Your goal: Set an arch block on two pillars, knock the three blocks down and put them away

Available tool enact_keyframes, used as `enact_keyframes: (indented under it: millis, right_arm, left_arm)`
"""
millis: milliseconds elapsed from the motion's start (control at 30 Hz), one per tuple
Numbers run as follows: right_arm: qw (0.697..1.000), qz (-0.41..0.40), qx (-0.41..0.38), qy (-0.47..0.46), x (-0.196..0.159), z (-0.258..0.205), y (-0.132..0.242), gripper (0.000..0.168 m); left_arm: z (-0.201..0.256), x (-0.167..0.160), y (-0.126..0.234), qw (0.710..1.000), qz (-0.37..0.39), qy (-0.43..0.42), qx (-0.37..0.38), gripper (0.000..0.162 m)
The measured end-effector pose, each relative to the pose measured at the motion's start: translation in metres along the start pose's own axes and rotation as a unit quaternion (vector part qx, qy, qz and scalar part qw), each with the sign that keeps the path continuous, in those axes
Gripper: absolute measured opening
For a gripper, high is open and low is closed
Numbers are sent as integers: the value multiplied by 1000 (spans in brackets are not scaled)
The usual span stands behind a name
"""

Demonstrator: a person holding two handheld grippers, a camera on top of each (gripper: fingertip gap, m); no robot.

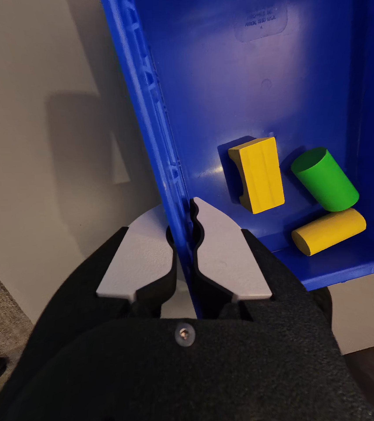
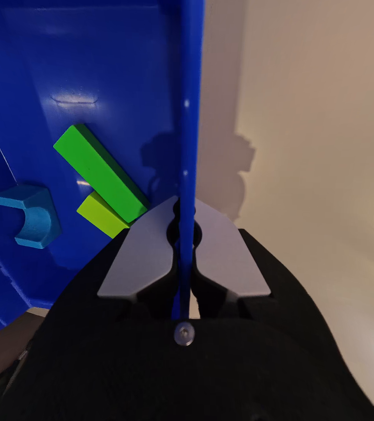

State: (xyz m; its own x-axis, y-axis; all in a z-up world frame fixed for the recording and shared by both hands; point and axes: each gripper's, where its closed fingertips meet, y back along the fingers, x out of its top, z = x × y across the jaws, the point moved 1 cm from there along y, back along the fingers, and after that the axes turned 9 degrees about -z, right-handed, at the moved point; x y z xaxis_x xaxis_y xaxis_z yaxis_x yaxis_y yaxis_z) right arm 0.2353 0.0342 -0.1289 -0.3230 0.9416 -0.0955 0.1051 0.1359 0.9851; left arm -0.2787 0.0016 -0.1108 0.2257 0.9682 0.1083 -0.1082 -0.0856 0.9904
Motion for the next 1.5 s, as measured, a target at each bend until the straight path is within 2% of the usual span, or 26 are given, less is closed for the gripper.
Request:
enact_keyframes:
  millis: [533,700,1033,1500]
  right_arm:
    - [992,18,10,-125,-44,181,20,7]
    - [987,20,13,-161,-59,221,24,7]
    - [990,26,11,-142,-68,255,27,7]
    - [993,33,-6,-111,-68,259,28,8]
  left_arm:
    - [2,1,-1,1000,-8,-1,10,8]
    - [6,2,-1,1000,-11,-5,15,9]
    - [10,5,-2,1000,-10,-10,15,9]
    - [16,11,-3,1000,-7,-18,14,9]
